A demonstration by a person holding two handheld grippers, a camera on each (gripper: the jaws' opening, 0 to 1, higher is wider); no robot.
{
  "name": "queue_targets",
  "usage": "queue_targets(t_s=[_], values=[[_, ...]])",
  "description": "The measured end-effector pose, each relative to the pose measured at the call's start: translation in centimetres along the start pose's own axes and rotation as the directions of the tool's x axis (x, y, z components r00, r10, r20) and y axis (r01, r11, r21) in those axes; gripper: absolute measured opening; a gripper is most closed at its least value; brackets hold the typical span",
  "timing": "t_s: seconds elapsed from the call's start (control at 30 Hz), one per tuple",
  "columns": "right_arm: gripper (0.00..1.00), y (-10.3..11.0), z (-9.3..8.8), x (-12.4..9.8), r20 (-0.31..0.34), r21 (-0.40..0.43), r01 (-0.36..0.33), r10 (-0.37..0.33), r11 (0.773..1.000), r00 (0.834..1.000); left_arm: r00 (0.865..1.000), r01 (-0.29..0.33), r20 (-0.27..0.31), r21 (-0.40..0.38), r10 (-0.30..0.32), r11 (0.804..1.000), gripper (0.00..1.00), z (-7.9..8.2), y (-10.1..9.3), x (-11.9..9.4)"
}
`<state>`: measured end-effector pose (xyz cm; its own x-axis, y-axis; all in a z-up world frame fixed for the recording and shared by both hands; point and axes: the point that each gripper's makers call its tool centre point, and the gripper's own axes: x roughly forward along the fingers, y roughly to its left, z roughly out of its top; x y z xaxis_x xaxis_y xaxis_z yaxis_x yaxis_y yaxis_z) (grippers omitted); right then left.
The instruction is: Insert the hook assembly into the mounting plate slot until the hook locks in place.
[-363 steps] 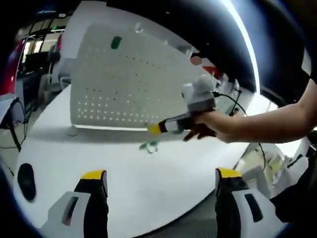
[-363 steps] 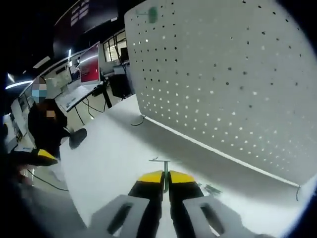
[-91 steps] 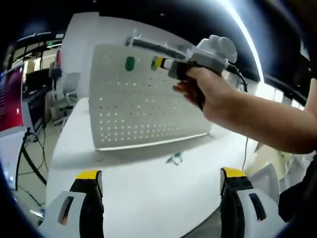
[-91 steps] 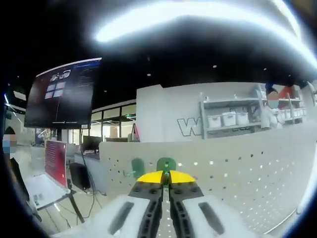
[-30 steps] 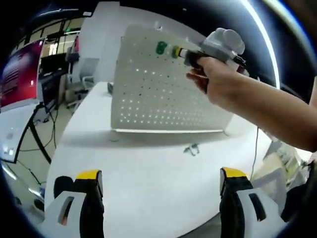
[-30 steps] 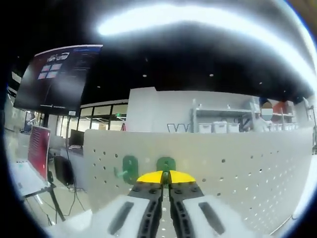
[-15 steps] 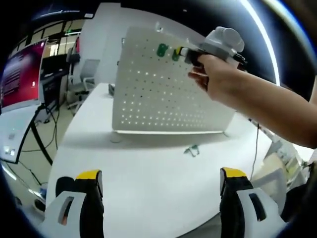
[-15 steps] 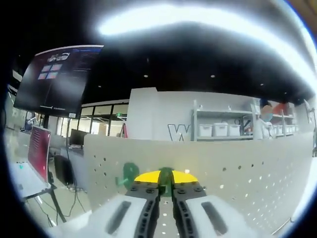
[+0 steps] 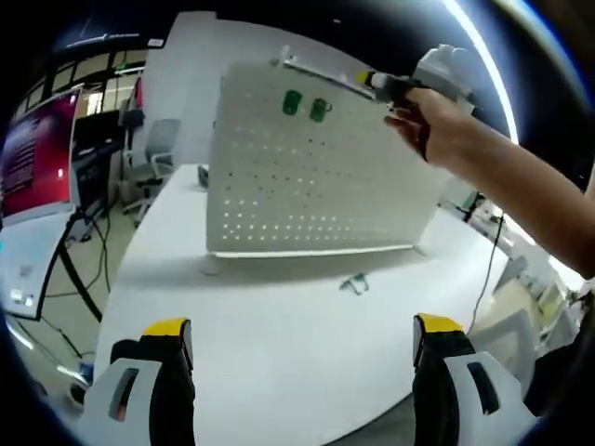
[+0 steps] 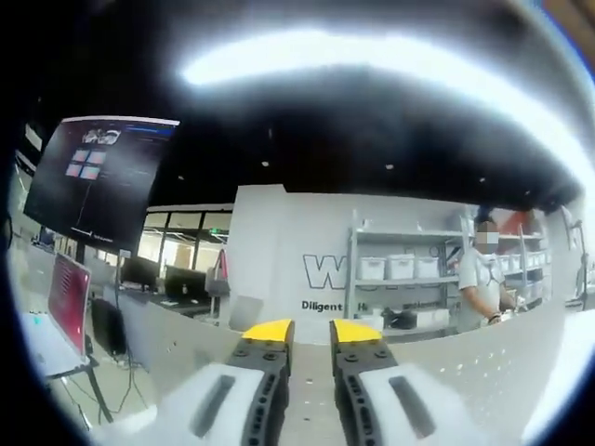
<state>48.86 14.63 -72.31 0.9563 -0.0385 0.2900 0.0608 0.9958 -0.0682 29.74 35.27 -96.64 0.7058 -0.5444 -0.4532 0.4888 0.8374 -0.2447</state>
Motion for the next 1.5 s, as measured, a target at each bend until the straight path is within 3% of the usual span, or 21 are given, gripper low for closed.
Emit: queue_targets(t_s=[0.27, 0.6, 0.7, 0.9, 1.03, 1.27, 1.37, 1.43, 1.47, 1.5], values=[[0.13, -4.8, -1.2, -3.9, -0.055, -0.025, 0.009, -0.011, 1.0, 0.998, 0.998, 0.054, -0.024, 0.028, -0.054, 0.998, 1.0, -0.9, -2.6, 0.4], [0.13, -9.4, -6.1, -11.3, -0.209, -0.097, 0.002, -0.022, 0.995, 0.978, 0.995, 0.086, -0.053, 0.062, -0.082, 0.994, 0.99, -1.6, -4.3, 0.5], [0.13, -10.0, -8.0, -13.2, -0.269, -0.099, -0.002, -0.025, 0.995, 0.963, 0.995, 0.09, -0.058, 0.062, -0.087, 0.994, 0.99, -2.2, -5.0, 0.3], [0.15, -9.7, -10.3, -16.7, -0.341, -0.1, -0.041, 0.004, 0.994, 0.94, 0.99, 0.108, -0.101, 0.068, -0.1, 0.992, 0.99, -3.9, -5.9, 0.5], [0.15, -9.7, -11.4, -19.4, -0.375, -0.102, -0.065, 0.022, 0.993, 0.927, 0.988, 0.114, -0.114, 0.072, -0.106, 0.991, 1.0, -4.1, -6.5, 0.8], [0.2, -9.5, -14.2, -24.5, -0.493, -0.105, -0.149, 0.079, 0.983, 0.866, 0.985, 0.131, -0.128, 0.087, -0.119, 0.988, 1.0, -4.3, -7.4, 1.1], [0.23, -9.7, -14.4, -26.4, -0.511, -0.109, -0.168, 0.09, 0.98, 0.855, 0.984, 0.136, -0.131, 0.084, -0.124, 0.987, 1.0, -4.4, -7.7, 1.3], [0.25, -9.7, -15.3, -28.3, -0.559, -0.127, -0.217, 0.111, 0.968, 0.822, 0.983, 0.138, -0.135, 0.084, -0.127, 0.987, 1.0, -4.5, -8.0, 1.4], [0.27, -9.8, -15.5, -28.9, -0.566, -0.124, -0.219, 0.112, 0.968, 0.817, 0.982, 0.142, -0.138, 0.083, -0.129, 0.986, 1.0, -4.6, -8.1, 1.4], [0.29, -9.9, -16.0, -29.8, -0.588, -0.127, -0.233, 0.116, 0.964, 0.801, 0.981, 0.144, -0.141, 0.085, -0.131, 0.986, 1.0, -4.7, -8.3, 1.4]])
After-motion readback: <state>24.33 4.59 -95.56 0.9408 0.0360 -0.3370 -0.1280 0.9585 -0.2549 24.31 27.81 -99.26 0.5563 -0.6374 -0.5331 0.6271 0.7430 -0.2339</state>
